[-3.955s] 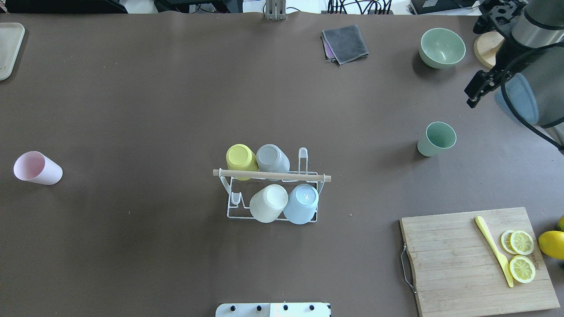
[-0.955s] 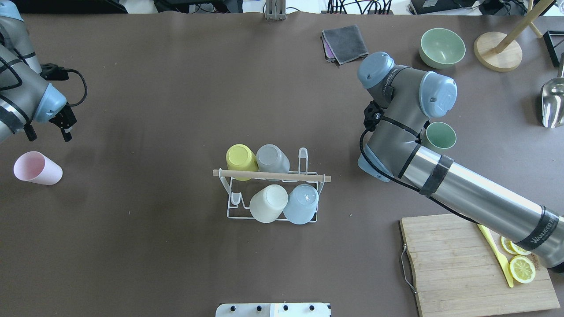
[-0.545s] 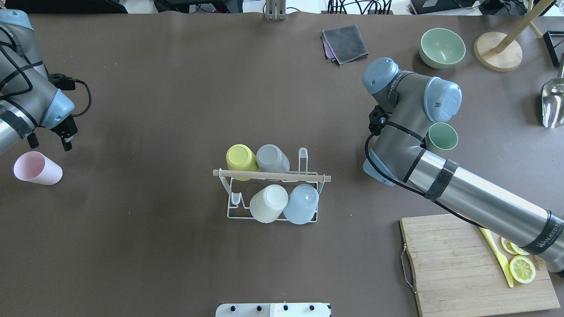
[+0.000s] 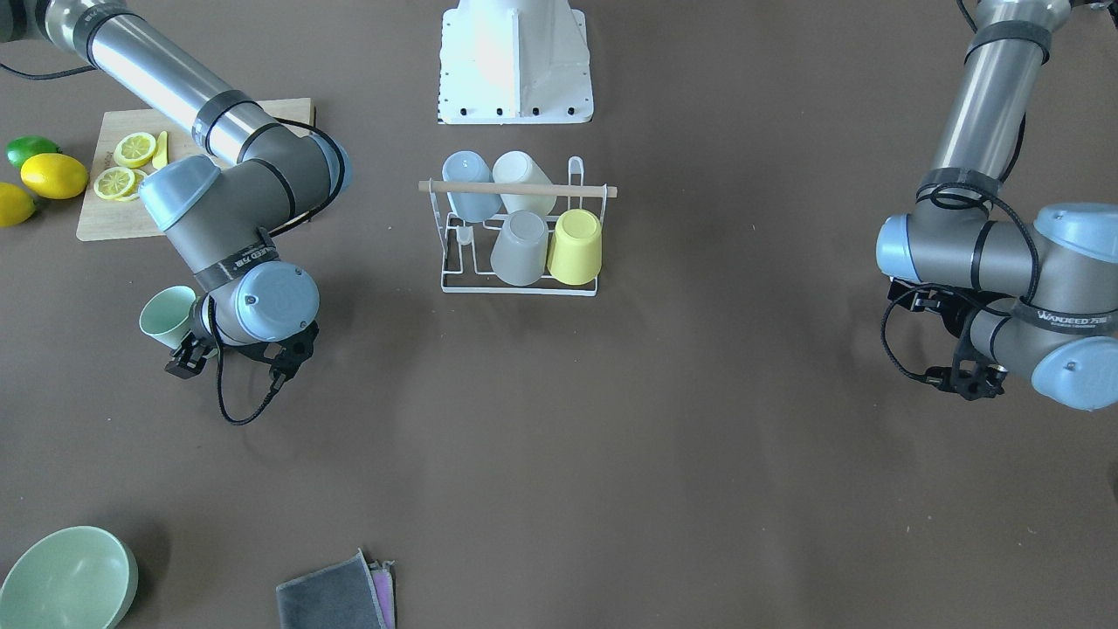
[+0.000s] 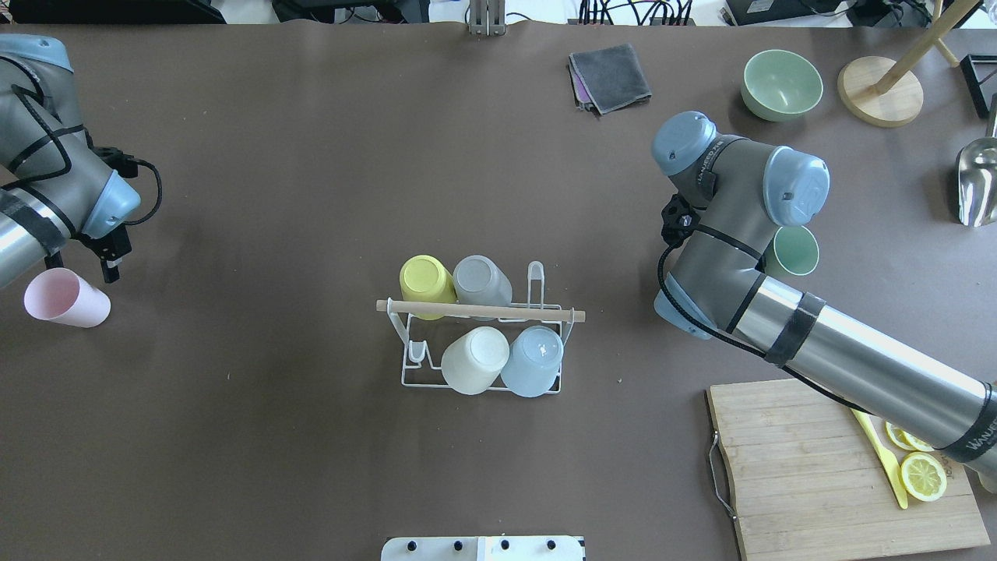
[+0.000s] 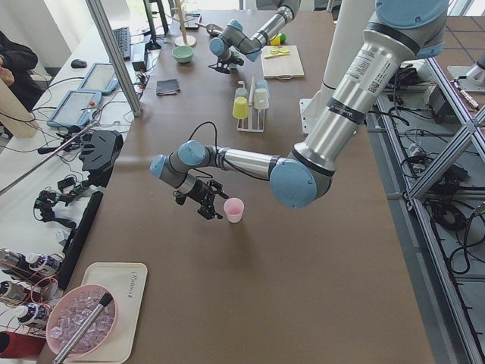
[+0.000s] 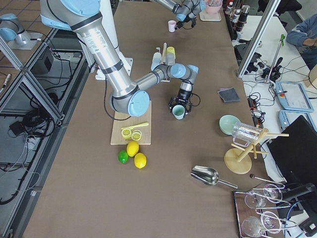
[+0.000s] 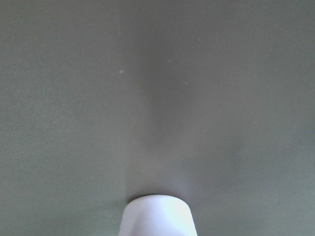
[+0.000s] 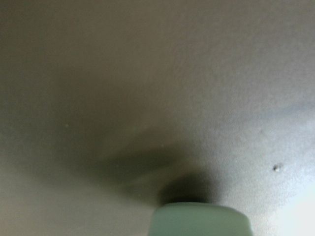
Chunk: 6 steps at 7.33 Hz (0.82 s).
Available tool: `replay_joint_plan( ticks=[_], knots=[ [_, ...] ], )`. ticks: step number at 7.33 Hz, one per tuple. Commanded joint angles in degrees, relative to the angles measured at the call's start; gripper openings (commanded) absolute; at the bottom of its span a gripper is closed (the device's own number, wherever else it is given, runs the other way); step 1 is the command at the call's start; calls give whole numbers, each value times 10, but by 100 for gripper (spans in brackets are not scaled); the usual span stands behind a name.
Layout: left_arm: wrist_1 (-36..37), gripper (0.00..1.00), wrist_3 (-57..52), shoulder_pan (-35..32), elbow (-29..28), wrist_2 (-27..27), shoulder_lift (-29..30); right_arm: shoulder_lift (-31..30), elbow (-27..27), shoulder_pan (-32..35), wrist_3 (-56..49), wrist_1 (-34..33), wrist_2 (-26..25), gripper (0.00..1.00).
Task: Place cup on cup holder
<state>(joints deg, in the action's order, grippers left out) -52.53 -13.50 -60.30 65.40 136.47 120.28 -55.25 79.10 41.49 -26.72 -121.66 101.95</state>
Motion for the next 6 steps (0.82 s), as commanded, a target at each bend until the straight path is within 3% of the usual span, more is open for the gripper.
replay_joint_plan(
  ticks=[1,4,5,6],
  knots=[
    [0,98,-6,4,-2,-16,0,-7,6,-1,0,0,0,100],
    [0,97,-6,10,-8,-16,0,-10,7,0,0,0,0,98],
    [0,97,-6,16,-8,-16,0,-9,8,3,0,-1,0,77],
    [0,97,-6,19,-8,-16,0,-10,13,8,0,-6,1,46]
  ],
)
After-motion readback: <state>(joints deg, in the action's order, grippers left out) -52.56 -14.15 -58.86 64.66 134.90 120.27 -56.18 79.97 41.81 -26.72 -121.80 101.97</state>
